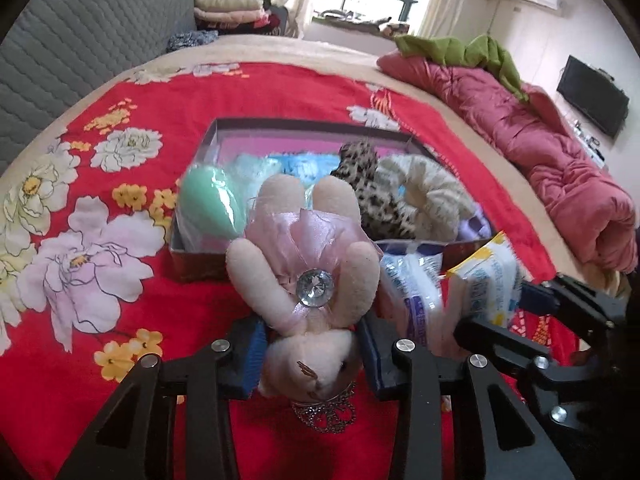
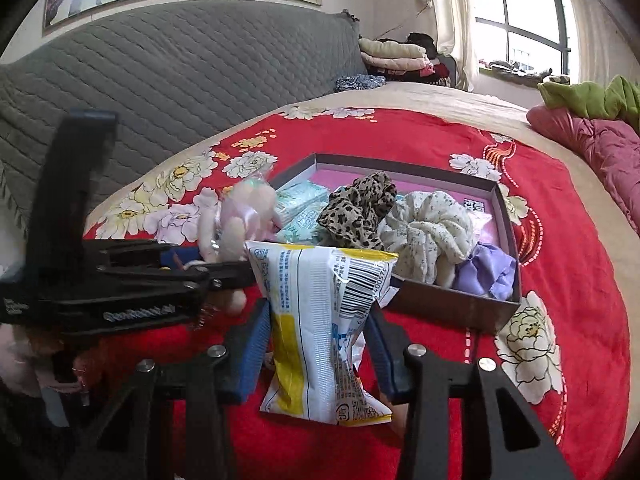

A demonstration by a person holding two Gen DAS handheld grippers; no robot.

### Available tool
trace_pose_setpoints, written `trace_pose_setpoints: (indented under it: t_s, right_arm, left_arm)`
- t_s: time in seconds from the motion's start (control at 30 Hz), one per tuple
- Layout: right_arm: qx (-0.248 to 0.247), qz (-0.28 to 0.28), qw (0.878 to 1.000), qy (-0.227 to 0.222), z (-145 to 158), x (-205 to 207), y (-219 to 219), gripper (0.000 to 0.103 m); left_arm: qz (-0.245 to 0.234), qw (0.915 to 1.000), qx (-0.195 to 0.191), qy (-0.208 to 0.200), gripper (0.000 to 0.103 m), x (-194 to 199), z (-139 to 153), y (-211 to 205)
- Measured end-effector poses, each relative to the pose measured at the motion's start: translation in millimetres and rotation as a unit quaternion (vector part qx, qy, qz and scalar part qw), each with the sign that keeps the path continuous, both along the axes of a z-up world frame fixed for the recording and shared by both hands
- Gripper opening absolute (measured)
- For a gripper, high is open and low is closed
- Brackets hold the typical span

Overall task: Organize soft objects
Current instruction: 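Close left gripper on the pink plush bunny while right gripper grasps the yellow-white snack packet, then carry the plush bunny and snack packet up and over the pink box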

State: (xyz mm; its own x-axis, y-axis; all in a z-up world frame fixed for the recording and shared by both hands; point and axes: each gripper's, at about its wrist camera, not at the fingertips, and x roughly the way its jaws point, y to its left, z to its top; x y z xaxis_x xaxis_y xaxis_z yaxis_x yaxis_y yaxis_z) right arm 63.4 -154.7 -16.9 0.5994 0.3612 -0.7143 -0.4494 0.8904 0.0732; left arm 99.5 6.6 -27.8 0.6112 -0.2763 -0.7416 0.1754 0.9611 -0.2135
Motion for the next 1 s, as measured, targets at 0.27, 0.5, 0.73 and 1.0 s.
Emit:
trace_pose_setpoints:
  t_s: [0.27, 0.5, 0.73, 1.0]
  right_arm:
    - [0.022, -0.011, 0.999, -0.023, 17, -1, -7, 0.046]
    - [0.049, -0.034, 0.995, -0.077, 49, 5, -17, 0.046]
    - [0.072, -0.051, 0.992, -0.085, 59, 19, -29, 0.046]
    - [0.071, -0.064, 0.991, -0.096, 63, 26, -36, 0.046]
  left_arm:
    - [0.011, 0.9997, 0.006, -0.021, 0.041, -7, 16, 7]
    - [0.028, 0.999, -0.004, -0.035, 0.041, 1, 28, 17]
    - [0.037, 0.9984, 0.005, -0.042, 0.041, 13, 29, 22]
    - [0.037, 0.9979, 0.008, -0.052, 0.041, 27, 33, 21]
